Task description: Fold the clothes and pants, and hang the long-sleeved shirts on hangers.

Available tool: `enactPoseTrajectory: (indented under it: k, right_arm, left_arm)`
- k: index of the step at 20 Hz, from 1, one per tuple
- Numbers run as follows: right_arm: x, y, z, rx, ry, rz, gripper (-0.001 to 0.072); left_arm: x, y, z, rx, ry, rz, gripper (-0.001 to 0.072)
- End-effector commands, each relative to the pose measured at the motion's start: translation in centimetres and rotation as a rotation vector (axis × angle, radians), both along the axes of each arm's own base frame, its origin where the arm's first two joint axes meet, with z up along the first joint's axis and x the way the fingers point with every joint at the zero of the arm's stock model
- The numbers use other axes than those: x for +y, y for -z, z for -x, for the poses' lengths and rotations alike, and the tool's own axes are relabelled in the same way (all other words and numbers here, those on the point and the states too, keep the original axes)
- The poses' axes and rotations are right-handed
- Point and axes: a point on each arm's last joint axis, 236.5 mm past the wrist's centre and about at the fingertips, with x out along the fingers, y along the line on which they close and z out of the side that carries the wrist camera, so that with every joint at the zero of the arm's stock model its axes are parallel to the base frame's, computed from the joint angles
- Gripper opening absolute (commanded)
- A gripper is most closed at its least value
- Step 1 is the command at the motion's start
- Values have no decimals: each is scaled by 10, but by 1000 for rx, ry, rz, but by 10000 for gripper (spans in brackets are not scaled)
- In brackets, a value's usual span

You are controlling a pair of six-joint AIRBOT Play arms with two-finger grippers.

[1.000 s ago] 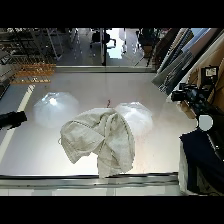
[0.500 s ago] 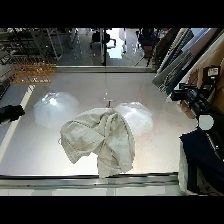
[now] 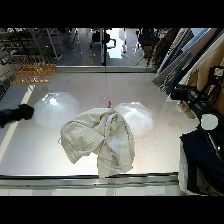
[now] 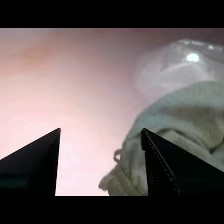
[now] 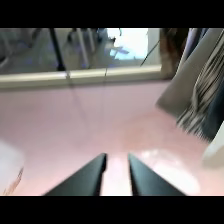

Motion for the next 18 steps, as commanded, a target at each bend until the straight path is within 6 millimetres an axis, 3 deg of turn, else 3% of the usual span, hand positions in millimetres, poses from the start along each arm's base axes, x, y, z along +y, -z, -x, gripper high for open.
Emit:
enactPoseTrajectory:
  k: [1,2,3,5,8,12,13,14,17,18]
  right_arm:
    - [46,74,45,372,-177,-90,523]
    - [63,97,69,509,-249,-117,657]
    - [76,113,92,624,-316,-135,657]
    - [98,132,139,819,-455,-156,658]
    - [122,147,202,1044,-619,-143,658]
    - [166,186,256,1190,-774,-76,658]
    - [175,198,270,1222,-796,-53,658]
    - [183,214,279,1232,-802,-4,658]
    - [196,259,277,1181,-725,141,657]
    - [203,272,273,1163,-714,167,657]
  left_arm:
    - [-73,61,63,273,328,-15,464]
    - [-99,81,78,311,421,-32,465]
    - [-123,98,92,329,529,-67,485]
    - [-164,132,129,377,734,-152,613]
    - [-182,169,155,458,858,-306,621]
    - [-196,207,148,537,794,-299,615]
    - [-191,217,143,562,745,-304,588]
    - [-185,225,136,568,696,-322,476]
    - [-178,229,110,510,570,-337,8]
    - [-181,224,106,490,568,-329,14]
